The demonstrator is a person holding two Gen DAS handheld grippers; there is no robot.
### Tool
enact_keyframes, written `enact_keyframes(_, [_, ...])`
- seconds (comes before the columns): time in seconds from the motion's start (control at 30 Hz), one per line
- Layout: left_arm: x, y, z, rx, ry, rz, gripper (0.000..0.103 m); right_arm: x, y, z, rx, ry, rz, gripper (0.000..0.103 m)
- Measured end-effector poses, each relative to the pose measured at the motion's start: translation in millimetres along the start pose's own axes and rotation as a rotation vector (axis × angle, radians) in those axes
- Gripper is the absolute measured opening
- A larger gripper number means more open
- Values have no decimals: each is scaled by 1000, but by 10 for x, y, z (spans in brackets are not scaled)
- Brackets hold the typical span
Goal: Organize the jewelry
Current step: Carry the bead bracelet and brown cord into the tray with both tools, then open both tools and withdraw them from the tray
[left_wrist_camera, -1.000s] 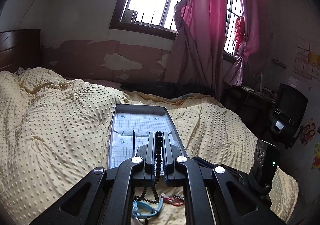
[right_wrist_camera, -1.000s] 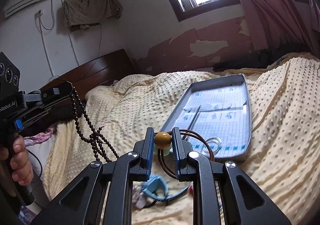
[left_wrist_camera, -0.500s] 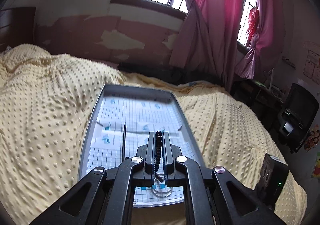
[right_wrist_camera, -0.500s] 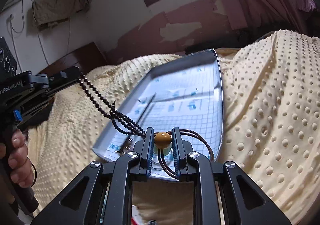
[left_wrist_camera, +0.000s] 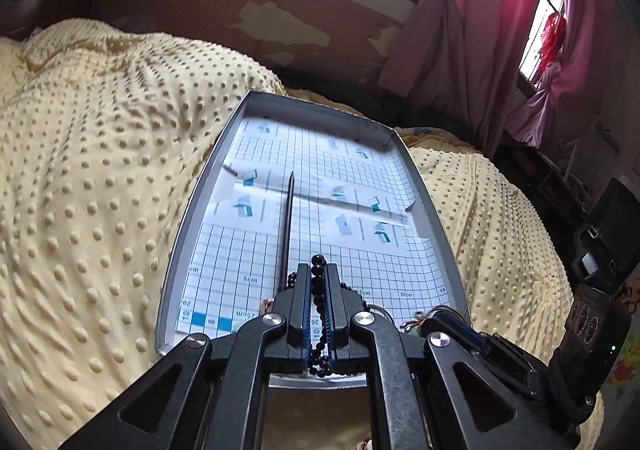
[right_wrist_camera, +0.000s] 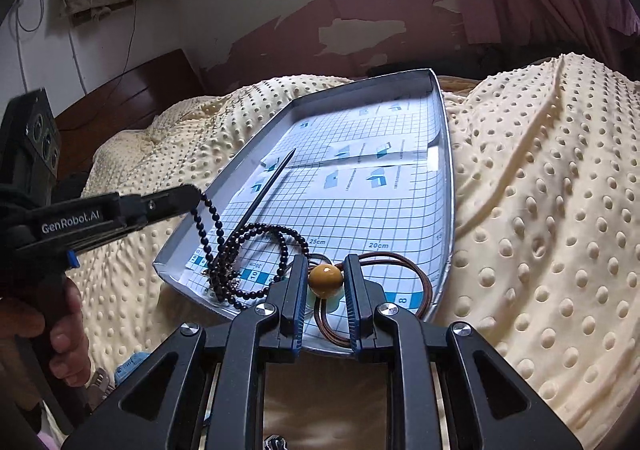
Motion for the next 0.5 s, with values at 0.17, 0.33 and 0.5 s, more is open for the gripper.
enact_keyframes(0.17, [-111, -60, 27, -7, 9, -19, 36, -175, -10, -38, -17, 33, 20, 35])
enact_keyframes(0.33, [-406, -111, 25, -26, 82, -11, 72, -438, -54, -136, -26, 88, 61, 42])
enact_keyframes(0.5, [-843, -149, 68, -32, 206, -14, 103, -796, -284, -258, -95, 156, 100, 61])
Point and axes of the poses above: each gripper's, at about its wrist camera, not at the fingertips, and x roughly the way its jaws point, y to its right, z to its underside, the point moved 1 cm from there along x, roughly the way its jaws point, and after that the axes turned 9 degrees about -z, right-handed, at the moved point
